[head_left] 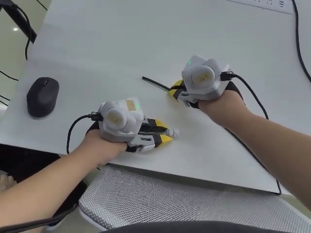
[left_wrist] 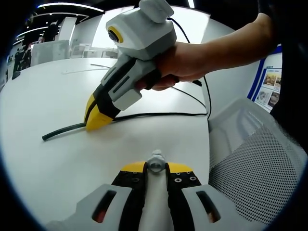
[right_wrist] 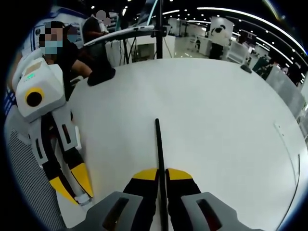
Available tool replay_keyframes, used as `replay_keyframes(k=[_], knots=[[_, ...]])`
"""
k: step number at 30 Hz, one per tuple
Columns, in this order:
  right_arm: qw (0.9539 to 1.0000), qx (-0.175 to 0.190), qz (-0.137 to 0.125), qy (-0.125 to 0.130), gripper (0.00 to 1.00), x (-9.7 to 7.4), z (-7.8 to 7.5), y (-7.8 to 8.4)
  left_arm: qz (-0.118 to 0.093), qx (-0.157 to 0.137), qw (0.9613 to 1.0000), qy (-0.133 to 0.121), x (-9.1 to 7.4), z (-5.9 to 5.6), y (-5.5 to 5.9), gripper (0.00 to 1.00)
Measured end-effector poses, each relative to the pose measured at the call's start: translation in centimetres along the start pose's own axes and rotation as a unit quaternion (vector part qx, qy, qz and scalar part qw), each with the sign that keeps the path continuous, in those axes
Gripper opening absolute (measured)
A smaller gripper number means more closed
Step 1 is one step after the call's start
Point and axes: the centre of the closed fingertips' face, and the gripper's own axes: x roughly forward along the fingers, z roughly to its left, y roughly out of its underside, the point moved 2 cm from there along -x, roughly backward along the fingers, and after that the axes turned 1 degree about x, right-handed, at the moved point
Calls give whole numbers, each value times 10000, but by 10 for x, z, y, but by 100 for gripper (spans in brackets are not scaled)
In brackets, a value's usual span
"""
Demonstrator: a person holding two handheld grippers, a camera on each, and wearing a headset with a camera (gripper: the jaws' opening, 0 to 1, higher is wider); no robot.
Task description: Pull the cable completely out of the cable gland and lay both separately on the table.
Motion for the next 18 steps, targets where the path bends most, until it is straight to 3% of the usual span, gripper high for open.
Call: replay_keyframes(k=[10, 18], knots=[[9999, -39, -12, 106, 9, -1, -1, -1, 26, -68, 10000, -56, -2, 1, 1, 18], [9998, 9, -121, 158, 14, -16, -2, -5, 7, -102, 9999, -92, -3, 0, -2, 20]])
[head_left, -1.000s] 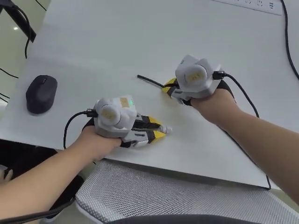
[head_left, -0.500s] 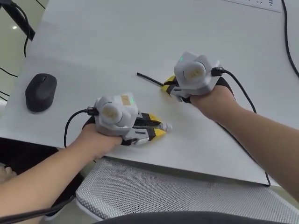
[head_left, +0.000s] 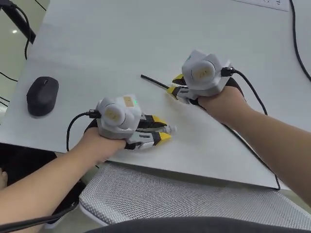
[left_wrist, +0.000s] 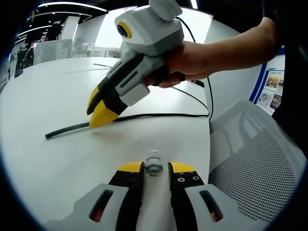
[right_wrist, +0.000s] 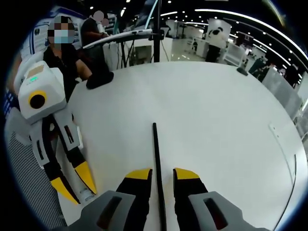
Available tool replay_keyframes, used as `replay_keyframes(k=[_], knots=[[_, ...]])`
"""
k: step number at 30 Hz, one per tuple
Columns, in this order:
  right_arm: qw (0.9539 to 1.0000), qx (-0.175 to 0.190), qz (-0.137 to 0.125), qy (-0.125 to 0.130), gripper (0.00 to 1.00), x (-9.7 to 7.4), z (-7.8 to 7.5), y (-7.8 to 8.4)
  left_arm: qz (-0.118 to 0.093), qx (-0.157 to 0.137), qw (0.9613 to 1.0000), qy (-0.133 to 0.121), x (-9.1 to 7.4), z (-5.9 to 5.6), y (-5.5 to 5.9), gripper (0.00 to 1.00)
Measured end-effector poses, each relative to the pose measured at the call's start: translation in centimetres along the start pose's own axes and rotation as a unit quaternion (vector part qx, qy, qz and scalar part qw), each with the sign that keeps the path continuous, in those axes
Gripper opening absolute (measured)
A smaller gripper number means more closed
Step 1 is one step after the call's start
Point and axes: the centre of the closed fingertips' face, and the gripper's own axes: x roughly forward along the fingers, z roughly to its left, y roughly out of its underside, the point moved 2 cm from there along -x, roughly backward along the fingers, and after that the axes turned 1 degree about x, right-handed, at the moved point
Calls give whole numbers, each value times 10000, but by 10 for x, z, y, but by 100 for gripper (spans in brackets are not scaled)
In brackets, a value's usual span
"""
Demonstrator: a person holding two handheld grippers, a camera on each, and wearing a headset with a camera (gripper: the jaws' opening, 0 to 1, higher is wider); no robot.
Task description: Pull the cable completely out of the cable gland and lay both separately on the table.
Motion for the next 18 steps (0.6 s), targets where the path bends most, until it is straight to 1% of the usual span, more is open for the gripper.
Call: replay_keyframes(k=[3, 7, 11, 13, 15, 18], knots=[[10000, 9, -60, 55, 17, -8, -2, 0, -10, -19, 10000, -36, 0, 0, -3, 22], [9996, 145, -179, 132, 23, -22, -6, -2, 2, -26, 9999, -100, -3, 0, -7, 25], [9985, 301, -411, 194, 24, -42, -6, -9, 43, -24, 9999, -144, -8, -1, -10, 30], [9979, 357, -504, 210, 25, -51, -5, -10, 1, -70, 9999, -145, -12, -3, -13, 33], [9967, 458, -646, 187, 27, -60, -3, -10, 12, -121, 9998, -148, -16, -6, -15, 35], [9961, 479, -708, 201, 31, -76, -1, -6, -3, -131, 9998, -158, -20, -10, -19, 38]])
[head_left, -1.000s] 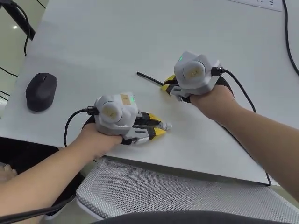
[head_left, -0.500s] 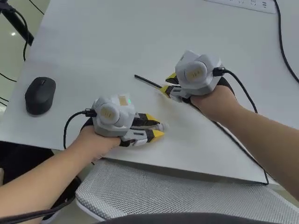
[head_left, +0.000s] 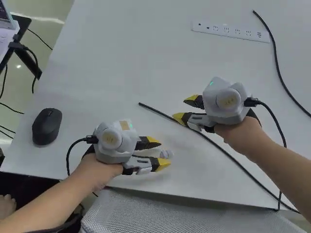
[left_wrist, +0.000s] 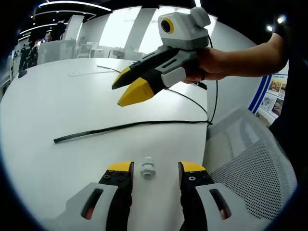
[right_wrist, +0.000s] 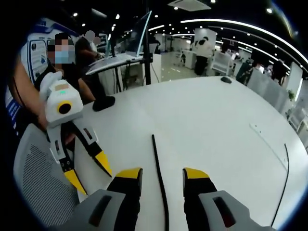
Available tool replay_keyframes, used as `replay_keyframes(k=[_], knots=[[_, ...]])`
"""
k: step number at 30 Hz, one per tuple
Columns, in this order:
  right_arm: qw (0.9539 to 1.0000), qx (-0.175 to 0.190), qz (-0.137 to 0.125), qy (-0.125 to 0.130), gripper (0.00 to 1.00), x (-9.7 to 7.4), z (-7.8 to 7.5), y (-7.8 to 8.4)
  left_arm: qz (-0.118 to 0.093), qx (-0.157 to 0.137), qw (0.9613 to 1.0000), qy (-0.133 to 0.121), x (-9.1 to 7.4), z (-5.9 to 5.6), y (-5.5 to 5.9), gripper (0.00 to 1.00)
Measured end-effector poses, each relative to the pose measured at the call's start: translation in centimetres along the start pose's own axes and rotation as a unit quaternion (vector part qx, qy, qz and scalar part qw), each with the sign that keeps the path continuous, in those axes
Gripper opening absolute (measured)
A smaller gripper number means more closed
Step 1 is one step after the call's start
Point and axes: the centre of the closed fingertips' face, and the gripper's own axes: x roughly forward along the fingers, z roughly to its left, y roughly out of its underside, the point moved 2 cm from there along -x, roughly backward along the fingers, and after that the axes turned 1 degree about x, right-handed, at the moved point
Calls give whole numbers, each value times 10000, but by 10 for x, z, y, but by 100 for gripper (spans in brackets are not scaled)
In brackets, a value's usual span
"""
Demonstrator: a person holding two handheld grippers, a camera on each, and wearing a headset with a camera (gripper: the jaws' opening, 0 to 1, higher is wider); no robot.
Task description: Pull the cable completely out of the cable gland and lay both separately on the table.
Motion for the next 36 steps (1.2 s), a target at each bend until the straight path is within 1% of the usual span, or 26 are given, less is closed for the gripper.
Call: replay_keyframes(k=[1, 3, 5, 6, 8, 10, 13, 15, 16, 20, 22, 23, 25, 26, 28, 29, 31, 32, 33, 34, 36], knots=[[10000, 1, -16, 27, 32, -5, -4, 3, -28, -16, 10000, -20, -2, -1, -3, 39], [9998, -117, -46, 133, 35, -15, -7, 5, -71, -64, 10000, -10, -5, -4, -6, 41], [9998, -49, -85, 168, 36, -27, -10, 7, -68, -89, 9999, -19, -8, -6, -8, 44], [9997, 5, -125, 188, 38, -32, -10, 7, -67, -82, 9999, -27, -10, -8, -9, 45], [9994, 123, -221, 230, 40, -46, -12, 7, -46, -62, 10000, -31, -16, -12, -11, 48], [9989, 220, -329, 240, 43, -58, -11, 8, -46, -33, 10000, -65, -21, -15, -12, 51], [9984, 331, -414, 219, 47, -71, -8, 11, -9, 0, 9999, -121, -28, -16, -12, 52], [9976, 468, -484, 175, 53, -82, -5, 14, -60, -67, 9998, -150, -34, -17, -15, 54], [9966, 624, -527, 117, 55, -88, -2, 17, -119, -129, 9997, -184, -38, -17, -18, 54], [9956, 707, -592, 163, 59, -110, 2, 27, -212, -163, 9992, -292, -48, -22, -23, 58], [9948, 764, -643, 210, 61, -122, 4, 32, -310, -245, 9987, -325, -53, -25, -27, 60], [9940, 809, -692, 255, 62, -131, 5, 35, -396, -296, 9981, -371, -57, -26, -29, 61], [9923, 904, -786, 329, 65, -141, 5, 39, -513, -343, 9971, -453, -64, -27, -32, 63], [9914, 964, -815, 353, 66, -146, 5, 42, -527, -354, 9969, -465, -65, -28, -32, 64], [9886, 1105, -923, 443, 68, -159, 6, 50, -606, -349, 9959, -566, -72, -29, -34, 67], [9874, 1160, -959, 488, 69, -163, 7, 52, -624, -348, 9957, -592, -74, -30, -34, 68], [9847, 1311, -1026, 514, 71, -170, 8, 61, -724, -311, 9948, -648, -79, -31, -35, 70], [9822, 1462, -1050, 545, 71, -172, 8, 65, -781, -252, 9944, -665, -80, -32, -37, 71], [9773, 1677, -1140, 616, 71, -177, 6, 68, -764, -255, 9944, -678, -82, -34, -35, 72], [9756, 1714, -1214, 645, 72, -179, 7, 69, -729, -278, 9945, -692, -82, -35, -34, 73], [9740, 1695, -1332, 699, 76, -184, 9, 71, -750, -233, 9941, -745, -84, -36, -33, 77]])
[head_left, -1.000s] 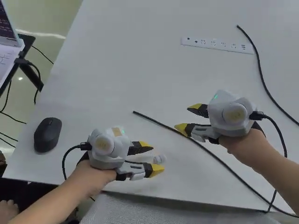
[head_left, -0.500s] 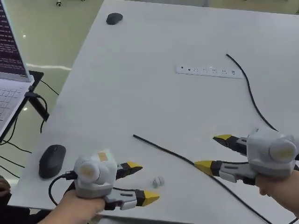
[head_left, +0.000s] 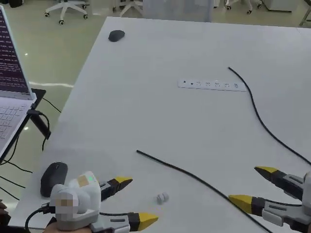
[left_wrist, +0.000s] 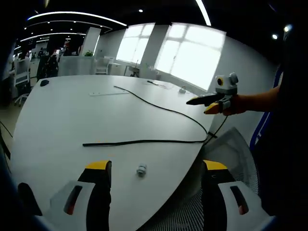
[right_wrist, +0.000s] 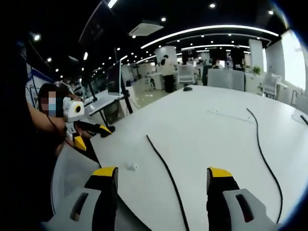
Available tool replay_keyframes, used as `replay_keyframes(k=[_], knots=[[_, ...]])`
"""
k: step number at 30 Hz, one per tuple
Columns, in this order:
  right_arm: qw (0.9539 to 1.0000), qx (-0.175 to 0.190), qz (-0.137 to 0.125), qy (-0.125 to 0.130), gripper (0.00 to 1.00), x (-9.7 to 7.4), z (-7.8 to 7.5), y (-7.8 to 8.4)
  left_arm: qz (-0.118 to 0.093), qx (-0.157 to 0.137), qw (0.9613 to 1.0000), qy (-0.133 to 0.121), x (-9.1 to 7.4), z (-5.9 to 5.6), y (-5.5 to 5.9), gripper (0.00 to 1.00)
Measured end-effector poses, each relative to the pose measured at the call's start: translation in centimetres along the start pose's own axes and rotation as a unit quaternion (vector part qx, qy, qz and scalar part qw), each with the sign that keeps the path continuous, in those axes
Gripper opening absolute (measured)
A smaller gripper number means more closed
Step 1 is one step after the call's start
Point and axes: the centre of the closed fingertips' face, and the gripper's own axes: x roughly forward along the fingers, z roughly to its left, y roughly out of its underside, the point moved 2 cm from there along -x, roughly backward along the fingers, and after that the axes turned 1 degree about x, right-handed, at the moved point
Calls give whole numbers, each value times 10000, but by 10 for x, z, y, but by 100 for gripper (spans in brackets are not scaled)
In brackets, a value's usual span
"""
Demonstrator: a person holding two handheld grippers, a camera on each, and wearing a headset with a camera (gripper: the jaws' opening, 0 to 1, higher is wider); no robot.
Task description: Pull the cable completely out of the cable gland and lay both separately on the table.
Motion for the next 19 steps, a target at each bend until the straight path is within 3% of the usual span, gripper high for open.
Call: replay_keyframes(k=[2, 10, 15, 19], knots=[[9996, 207, -202, -57, 81, -5, 5, 2, -15, 24, 10000, -5, -3, -1, 1, 79], [9996, 131, -178, -163, 96, -14, 22, 21, 42, 9, 9999, -134, -10, -2, 5, 84], [9994, -99, 169, -287, 99, -14, 28, 41, 306, 260, 9986, -342, -16, 5, 14, 90], [9976, -305, 460, -410, 99, -14, 31, 52, 323, 153, 9985, -425, -19, 12, 15, 93]])
